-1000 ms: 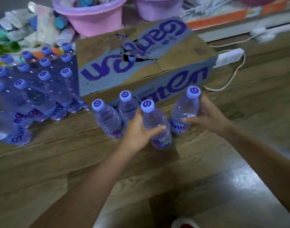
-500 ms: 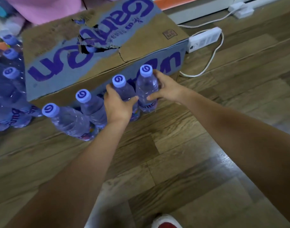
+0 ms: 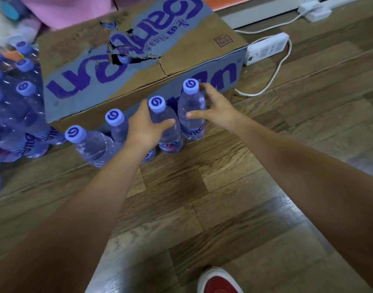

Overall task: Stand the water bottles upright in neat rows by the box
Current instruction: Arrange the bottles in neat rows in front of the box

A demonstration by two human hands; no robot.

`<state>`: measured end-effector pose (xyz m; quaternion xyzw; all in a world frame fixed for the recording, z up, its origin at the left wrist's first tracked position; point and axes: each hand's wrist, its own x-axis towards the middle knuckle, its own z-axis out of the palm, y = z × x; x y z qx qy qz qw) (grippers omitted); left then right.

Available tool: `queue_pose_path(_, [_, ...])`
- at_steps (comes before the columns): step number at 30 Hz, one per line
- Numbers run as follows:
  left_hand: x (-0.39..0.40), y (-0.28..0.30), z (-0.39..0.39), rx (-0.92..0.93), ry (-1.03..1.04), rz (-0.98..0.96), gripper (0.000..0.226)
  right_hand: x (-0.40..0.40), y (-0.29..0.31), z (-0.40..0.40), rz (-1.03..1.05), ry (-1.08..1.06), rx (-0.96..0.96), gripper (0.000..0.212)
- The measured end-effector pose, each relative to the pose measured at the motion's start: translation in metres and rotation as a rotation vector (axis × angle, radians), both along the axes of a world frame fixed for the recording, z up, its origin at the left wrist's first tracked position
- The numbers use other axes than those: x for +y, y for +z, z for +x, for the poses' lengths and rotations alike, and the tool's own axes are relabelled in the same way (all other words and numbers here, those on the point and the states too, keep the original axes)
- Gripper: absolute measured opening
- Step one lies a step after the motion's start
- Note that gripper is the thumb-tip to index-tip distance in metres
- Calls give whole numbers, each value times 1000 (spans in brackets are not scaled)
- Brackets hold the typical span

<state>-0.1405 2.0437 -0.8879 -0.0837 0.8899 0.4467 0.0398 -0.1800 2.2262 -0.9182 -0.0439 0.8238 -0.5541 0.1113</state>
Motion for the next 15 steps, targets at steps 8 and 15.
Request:
queue_pose_path(8, [3,13,1,-11,-18,-172,55,-5,0,1,-28,22,-50,84])
queue_pose_path(15, [6,15,0,80,73,-193,49,-4,-3,1,-55,21,-65,73])
